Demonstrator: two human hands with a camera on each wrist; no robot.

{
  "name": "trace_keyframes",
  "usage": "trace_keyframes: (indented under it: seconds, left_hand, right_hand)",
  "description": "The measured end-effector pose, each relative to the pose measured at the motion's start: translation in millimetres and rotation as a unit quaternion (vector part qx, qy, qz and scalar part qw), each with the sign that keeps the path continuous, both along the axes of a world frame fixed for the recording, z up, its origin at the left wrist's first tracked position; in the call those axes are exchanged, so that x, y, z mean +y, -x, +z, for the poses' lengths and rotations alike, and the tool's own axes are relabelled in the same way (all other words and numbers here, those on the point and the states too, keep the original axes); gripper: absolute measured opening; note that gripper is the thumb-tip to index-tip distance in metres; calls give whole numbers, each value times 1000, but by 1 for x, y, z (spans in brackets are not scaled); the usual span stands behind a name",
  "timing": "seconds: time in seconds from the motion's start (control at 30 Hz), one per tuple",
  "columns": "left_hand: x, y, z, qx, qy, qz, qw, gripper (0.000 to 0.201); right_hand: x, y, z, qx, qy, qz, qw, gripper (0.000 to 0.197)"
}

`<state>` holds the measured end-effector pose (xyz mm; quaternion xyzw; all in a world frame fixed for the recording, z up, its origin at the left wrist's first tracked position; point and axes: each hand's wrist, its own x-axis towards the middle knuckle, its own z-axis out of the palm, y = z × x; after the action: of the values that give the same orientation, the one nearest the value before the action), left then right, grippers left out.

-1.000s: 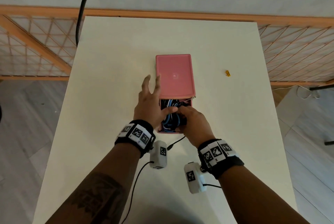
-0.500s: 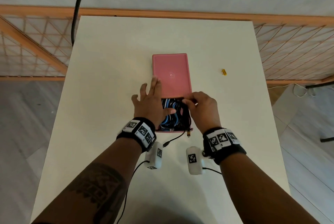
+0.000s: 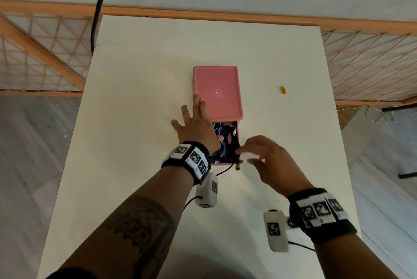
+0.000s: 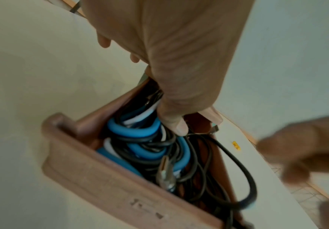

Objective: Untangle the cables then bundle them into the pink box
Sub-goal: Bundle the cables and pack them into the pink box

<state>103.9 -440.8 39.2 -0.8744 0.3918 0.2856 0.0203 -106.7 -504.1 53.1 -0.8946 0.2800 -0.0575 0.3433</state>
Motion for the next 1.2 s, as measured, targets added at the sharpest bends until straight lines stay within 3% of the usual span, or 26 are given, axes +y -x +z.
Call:
trace_keyframes:
  seconds: [0.1, 0.27, 0.37, 0.47, 0.57, 0.67, 0.8, 0.9, 0.97, 1.07, 1.2]
  left_hand:
    - [3, 0, -3, 7, 20, 1, 1000, 114]
    - [9, -5, -9, -14, 41, -4, 999, 115]
    - [10, -7, -11, -25, 58, -10, 998, 114]
    - [13, -10, -15, -5, 86, -9, 996, 115]
    - [17, -14, -19, 20, 122, -9, 992, 117]
    - [22, -21, -22, 12, 154, -29, 987, 118]
    - [26, -26, -24, 2, 191, -44, 981, 116]
    - [26, -26, -24, 3, 204, -39, 978, 115]
    - [26, -25, -26, 13, 218, -37, 975, 115]
    - [27, -27, -29, 45, 252, -34, 966, 116]
    - [30, -31, -31, 56, 277, -33, 959, 114]
  right_hand:
    - [12, 6, -12, 18, -20, 27, 999, 36]
    - [25, -17, -32, -61, -67, -84, 992, 14]
    - [34, -31, -33, -77, -122, -219, 965, 10]
    - [37, -49, -31, -59, -187, -350, 916, 7]
    - [30, -64, -33, -25, -186, -405, 895, 11]
    - [23, -71, -31, 44, -139, -374, 916, 15]
    - [29, -70, -27, 81, 32, -239, 967, 19]
    - [27, -70, -27, 85, 69, -190, 976, 46]
    - [22, -70, -29, 99, 89, -174, 976, 38]
    - [22, -68, -34, 59, 157, -113, 979, 23]
    - [18, -66, -54, -64, 116, -190, 973, 15]
